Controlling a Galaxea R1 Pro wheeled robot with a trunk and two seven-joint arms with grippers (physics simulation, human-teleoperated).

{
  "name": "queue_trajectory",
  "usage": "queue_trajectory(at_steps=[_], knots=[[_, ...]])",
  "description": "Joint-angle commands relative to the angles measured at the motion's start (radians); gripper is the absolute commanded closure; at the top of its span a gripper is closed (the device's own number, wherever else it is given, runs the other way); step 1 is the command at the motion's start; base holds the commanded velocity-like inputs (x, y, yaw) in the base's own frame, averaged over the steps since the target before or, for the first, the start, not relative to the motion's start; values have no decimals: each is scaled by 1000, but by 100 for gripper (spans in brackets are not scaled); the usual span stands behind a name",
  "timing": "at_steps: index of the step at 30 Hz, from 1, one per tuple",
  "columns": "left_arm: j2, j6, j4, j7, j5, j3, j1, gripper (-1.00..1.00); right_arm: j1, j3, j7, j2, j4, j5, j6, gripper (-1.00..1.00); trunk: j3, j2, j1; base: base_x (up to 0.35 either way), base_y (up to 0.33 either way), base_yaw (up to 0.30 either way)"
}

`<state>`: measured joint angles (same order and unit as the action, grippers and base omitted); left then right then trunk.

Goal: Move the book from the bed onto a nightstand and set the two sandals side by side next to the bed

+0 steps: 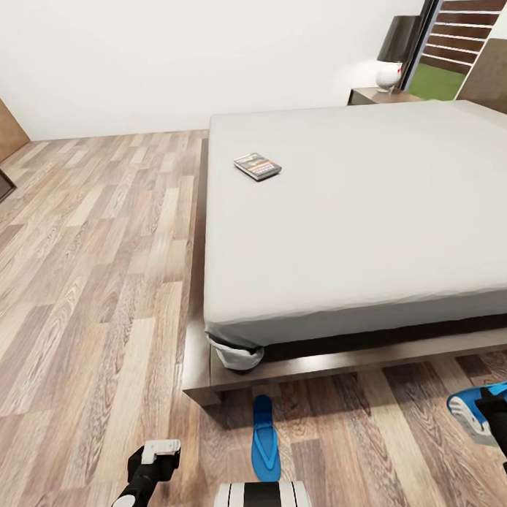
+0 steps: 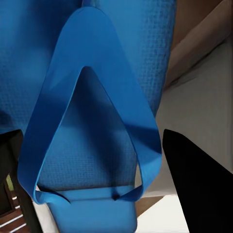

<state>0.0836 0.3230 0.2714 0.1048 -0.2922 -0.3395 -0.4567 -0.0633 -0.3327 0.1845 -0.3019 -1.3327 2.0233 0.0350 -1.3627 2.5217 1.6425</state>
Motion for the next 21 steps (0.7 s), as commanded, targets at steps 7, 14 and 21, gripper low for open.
queue_trajectory(at_steps=[7, 14, 21], knots=[[1, 4, 0, 6, -7, -8, 0, -100, -2, -7, 4, -3, -14, 4, 3, 100, -1, 0, 0, 0, 0, 0], [1, 4, 0, 6, -8, -7, 0, -100, -3, -8, 1, -2, -16, -1, 1, 100, -1, 0, 0, 0, 0, 0], [1, 4, 0, 6, -8, -7, 0, -100, -4, -3, -27, 2, -17, -3, -3, 100, -1, 0, 0, 0, 0, 0]])
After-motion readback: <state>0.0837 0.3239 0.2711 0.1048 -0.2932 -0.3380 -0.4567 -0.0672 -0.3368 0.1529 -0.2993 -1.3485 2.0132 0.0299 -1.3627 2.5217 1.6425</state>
